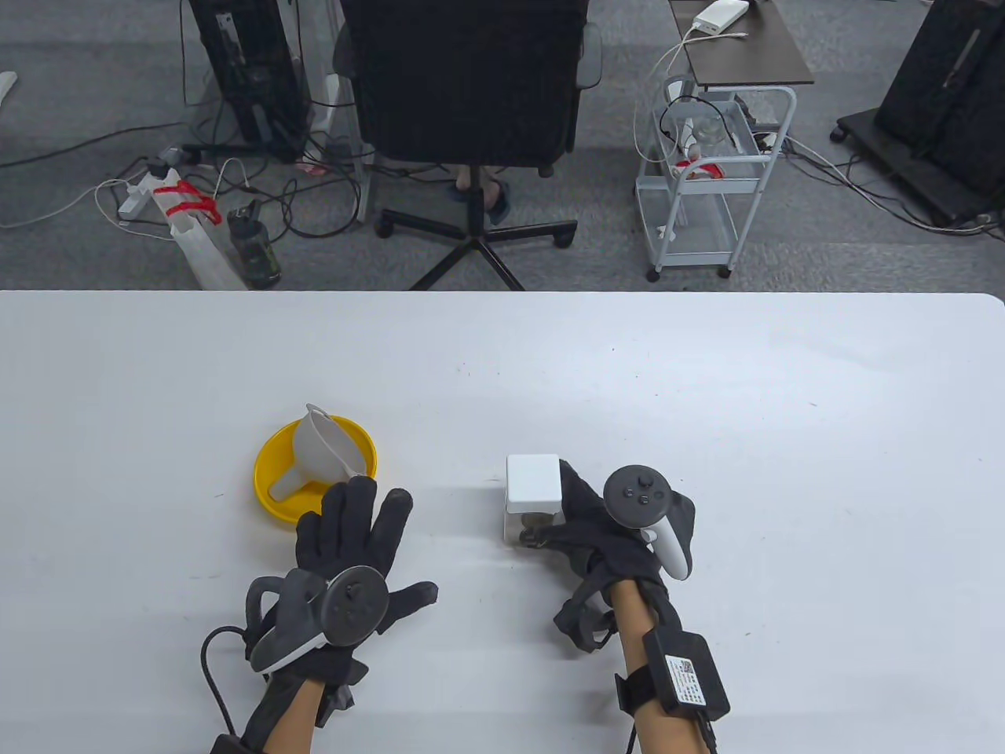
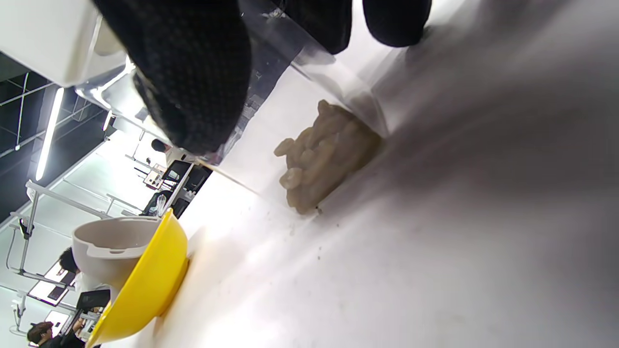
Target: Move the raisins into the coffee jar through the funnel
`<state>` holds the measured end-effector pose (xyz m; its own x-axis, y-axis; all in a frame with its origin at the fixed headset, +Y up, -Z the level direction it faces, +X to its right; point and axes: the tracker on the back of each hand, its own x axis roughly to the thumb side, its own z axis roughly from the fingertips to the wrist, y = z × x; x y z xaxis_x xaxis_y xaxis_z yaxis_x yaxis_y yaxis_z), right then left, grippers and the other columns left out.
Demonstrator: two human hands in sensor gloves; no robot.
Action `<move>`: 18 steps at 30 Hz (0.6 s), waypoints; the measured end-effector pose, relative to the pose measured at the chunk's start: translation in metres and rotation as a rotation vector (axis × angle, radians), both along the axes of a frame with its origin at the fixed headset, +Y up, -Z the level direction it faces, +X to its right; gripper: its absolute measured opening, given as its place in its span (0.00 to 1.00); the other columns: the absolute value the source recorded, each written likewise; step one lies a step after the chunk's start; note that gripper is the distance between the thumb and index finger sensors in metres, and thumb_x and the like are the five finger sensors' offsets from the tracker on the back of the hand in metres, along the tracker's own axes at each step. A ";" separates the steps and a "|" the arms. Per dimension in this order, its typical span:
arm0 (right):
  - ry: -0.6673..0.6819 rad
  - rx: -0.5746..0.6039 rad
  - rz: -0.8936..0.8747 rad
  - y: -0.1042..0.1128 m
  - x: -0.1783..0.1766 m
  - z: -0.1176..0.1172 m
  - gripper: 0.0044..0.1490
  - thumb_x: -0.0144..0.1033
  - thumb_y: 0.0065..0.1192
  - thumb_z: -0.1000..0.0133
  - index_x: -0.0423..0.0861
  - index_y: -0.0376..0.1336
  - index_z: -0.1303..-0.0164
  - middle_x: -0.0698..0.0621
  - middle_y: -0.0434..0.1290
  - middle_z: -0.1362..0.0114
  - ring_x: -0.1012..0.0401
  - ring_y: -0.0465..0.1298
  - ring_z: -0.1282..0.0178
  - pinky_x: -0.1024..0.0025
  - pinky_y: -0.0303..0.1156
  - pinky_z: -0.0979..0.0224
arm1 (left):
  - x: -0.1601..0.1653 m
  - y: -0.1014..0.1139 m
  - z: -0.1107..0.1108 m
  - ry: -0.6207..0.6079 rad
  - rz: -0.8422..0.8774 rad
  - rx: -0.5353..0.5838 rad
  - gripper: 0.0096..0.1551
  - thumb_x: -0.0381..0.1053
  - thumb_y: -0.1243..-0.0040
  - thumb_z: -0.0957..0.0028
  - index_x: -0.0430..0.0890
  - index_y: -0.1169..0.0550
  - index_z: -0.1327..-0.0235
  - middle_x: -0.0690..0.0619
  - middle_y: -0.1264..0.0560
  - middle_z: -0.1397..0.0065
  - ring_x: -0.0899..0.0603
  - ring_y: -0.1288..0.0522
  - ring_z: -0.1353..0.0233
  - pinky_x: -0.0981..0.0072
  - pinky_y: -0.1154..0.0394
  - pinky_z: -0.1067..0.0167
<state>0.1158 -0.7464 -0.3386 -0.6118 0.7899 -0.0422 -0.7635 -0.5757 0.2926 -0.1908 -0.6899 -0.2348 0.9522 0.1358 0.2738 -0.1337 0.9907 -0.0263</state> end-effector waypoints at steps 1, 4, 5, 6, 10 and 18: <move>0.009 0.003 0.019 0.001 0.001 0.001 0.65 0.47 0.77 0.46 0.47 0.38 0.11 0.36 0.48 0.10 0.30 0.53 0.16 0.25 0.46 0.22 | 0.000 0.000 0.000 0.001 0.001 -0.001 0.62 0.79 0.49 0.42 0.57 0.64 0.10 0.36 0.62 0.04 0.26 0.60 0.09 0.25 0.58 0.21; 0.020 0.031 0.090 0.010 0.003 0.007 0.69 0.48 0.77 0.46 0.43 0.35 0.11 0.31 0.44 0.11 0.27 0.50 0.17 0.22 0.45 0.24 | -0.001 -0.001 -0.001 0.006 0.000 -0.006 0.62 0.79 0.49 0.42 0.56 0.64 0.10 0.36 0.61 0.04 0.25 0.60 0.09 0.25 0.58 0.21; 0.020 0.056 0.148 0.016 0.004 0.011 0.70 0.49 0.77 0.47 0.42 0.34 0.11 0.30 0.43 0.11 0.26 0.48 0.17 0.21 0.44 0.24 | -0.001 -0.002 -0.002 0.010 -0.003 -0.010 0.62 0.79 0.49 0.42 0.56 0.64 0.10 0.36 0.62 0.04 0.25 0.60 0.09 0.25 0.58 0.21; 0.023 0.077 0.206 0.020 0.005 0.014 0.71 0.50 0.77 0.47 0.42 0.33 0.11 0.29 0.41 0.11 0.25 0.46 0.17 0.21 0.44 0.24 | -0.001 -0.003 -0.002 0.012 -0.006 -0.015 0.62 0.79 0.49 0.42 0.56 0.64 0.10 0.36 0.62 0.04 0.25 0.60 0.09 0.25 0.58 0.21; 0.045 0.138 0.458 0.033 0.012 0.031 0.74 0.54 0.76 0.47 0.43 0.30 0.11 0.28 0.35 0.12 0.24 0.38 0.17 0.19 0.40 0.24 | -0.003 -0.006 -0.004 0.027 -0.022 -0.035 0.62 0.79 0.49 0.42 0.56 0.64 0.10 0.36 0.61 0.04 0.25 0.60 0.09 0.25 0.58 0.21; 0.024 0.230 0.721 0.037 0.034 0.062 0.75 0.64 0.69 0.46 0.46 0.26 0.12 0.29 0.24 0.14 0.25 0.25 0.19 0.17 0.32 0.26 | -0.007 -0.006 -0.004 0.066 -0.036 -0.035 0.62 0.80 0.50 0.42 0.56 0.64 0.10 0.36 0.61 0.04 0.25 0.60 0.09 0.24 0.58 0.22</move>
<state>0.1500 -0.7094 -0.2764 -0.9789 0.1806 0.0952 -0.1692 -0.9787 0.1166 -0.1976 -0.6961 -0.2383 0.9723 0.1093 0.2064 -0.1004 0.9935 -0.0532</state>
